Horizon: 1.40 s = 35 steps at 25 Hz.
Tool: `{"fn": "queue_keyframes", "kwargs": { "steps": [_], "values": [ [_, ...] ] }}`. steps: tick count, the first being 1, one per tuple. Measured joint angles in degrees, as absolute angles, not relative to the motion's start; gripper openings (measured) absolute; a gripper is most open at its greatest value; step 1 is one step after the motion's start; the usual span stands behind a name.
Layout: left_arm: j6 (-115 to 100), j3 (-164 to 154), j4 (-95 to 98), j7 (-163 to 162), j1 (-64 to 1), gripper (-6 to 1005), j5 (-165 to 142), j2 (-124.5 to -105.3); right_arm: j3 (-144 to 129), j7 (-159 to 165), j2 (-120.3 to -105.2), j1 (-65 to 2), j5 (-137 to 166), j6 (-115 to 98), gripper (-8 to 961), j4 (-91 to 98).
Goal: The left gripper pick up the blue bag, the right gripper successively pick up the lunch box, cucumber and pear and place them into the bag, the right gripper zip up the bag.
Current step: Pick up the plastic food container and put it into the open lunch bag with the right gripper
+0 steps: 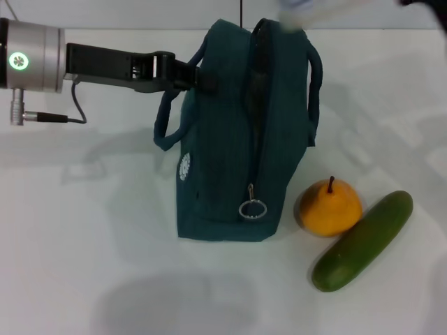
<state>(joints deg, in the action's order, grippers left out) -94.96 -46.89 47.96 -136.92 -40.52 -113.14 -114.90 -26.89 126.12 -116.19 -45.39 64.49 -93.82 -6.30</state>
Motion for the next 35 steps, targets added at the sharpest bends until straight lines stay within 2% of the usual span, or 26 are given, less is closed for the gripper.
{"fn": "queue_keyframes", "kwargs": {
  "steps": [9,30,35],
  "values": [
    [-94.7,-46.9,47.9,-136.3,-40.5,53,-112.2,-115.05,-26.8,122.4,-116.19,-47.4,71.8,-85.4,96,-7.3],
    [-94.2,-46.6,47.9,-136.3,-40.5,54,-112.0,-114.61,-27.7,120.6,-116.18,-42.1,78.5,-80.8,97,-4.1],
    [-94.0,-46.6,47.9,-136.3,-41.4,54,-112.0,-114.61,-30.6,120.6,-116.19,-44.8,78.6,-80.4,96,-4.7]
  ]
}}
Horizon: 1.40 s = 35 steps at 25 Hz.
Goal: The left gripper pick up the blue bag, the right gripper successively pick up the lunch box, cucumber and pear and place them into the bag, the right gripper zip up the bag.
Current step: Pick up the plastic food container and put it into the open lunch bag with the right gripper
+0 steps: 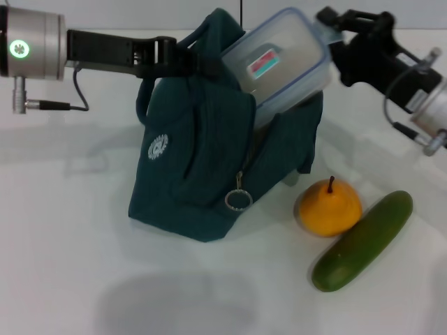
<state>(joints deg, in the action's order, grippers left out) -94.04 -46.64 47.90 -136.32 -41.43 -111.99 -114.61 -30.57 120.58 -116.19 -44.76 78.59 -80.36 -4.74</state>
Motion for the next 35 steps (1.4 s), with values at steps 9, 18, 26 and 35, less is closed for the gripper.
{"fn": "queue_keyframes", "kwargs": {
  "steps": [9,18,26,35],
  "values": [
    [-93.9,-46.7,47.9,-135.6,-43.3,55,-111.9,-114.98,-32.1,120.5,-116.19,-48.0,82.4,-76.4,96,-5.8],
    [-93.9,-47.1,47.8,-135.2,-44.7,56,-111.9,-115.14,-32.7,113.2,-116.19,-50.2,85.6,-75.0,97,-5.8],
    [-94.2,-47.2,44.9,-134.0,-45.2,56,-111.3,-115.30,-32.7,113.0,-116.19,-50.9,85.9,-74.7,97,-5.4],
    [-95.4,-47.2,44.8,-133.9,-45.6,56,-111.3,-115.89,-33.0,112.9,-116.19,-53.8,89.5,-70.4,96,-6.4]
  ]
}}
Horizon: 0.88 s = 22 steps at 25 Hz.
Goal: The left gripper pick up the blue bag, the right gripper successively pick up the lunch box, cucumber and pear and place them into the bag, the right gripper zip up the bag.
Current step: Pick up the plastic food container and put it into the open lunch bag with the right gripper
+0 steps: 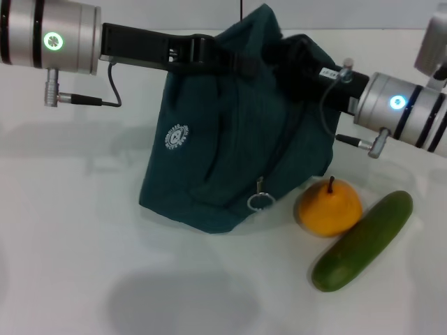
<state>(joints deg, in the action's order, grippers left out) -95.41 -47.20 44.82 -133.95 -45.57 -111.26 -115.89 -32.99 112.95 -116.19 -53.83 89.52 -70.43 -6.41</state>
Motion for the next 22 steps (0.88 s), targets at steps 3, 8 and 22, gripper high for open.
{"fn": "queue_keyframes", "kwargs": {
  "steps": [3,8,22],
  "values": [
    [-95.4,-47.1,44.8,-133.9,-45.6,57,-111.3,-115.89,-33.1,112.9,-116.19,-54.1,90.3,-70.1,96,-6.5],
    [-95.5,-46.8,44.8,-134.1,-45.3,57,-111.1,-115.71,-33.3,112.9,-116.19,-53.6,90.3,-70.2,114,-6.0],
    [-94.6,-45.9,44.8,-134.9,-45.3,58,-110.3,-114.92,-33.3,112.4,-116.19,-48.5,90.2,-75.8,318,-0.3]
  ]
}}
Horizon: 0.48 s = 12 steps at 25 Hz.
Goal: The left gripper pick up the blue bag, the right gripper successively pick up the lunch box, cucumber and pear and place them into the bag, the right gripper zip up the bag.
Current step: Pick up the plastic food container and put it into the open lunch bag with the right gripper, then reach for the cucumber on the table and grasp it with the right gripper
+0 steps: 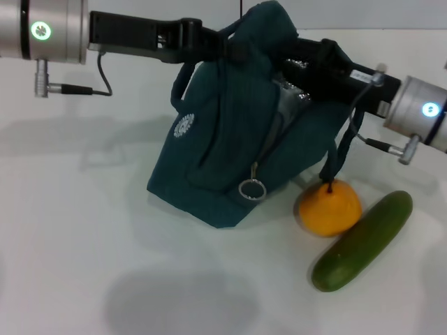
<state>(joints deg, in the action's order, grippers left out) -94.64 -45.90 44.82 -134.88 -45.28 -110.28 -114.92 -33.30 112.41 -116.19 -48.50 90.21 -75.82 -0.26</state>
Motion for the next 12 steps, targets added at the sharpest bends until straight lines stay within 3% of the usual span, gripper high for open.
{"fn": "queue_keyframes", "kwargs": {
  "steps": [12],
  "values": [
    [-91.0,-45.3,44.8,-134.9,-44.6,58,-110.6,-113.80,-32.6,97.5,-115.86,-37.6,81.7,-86.4,319,8.6]
  ]
}}
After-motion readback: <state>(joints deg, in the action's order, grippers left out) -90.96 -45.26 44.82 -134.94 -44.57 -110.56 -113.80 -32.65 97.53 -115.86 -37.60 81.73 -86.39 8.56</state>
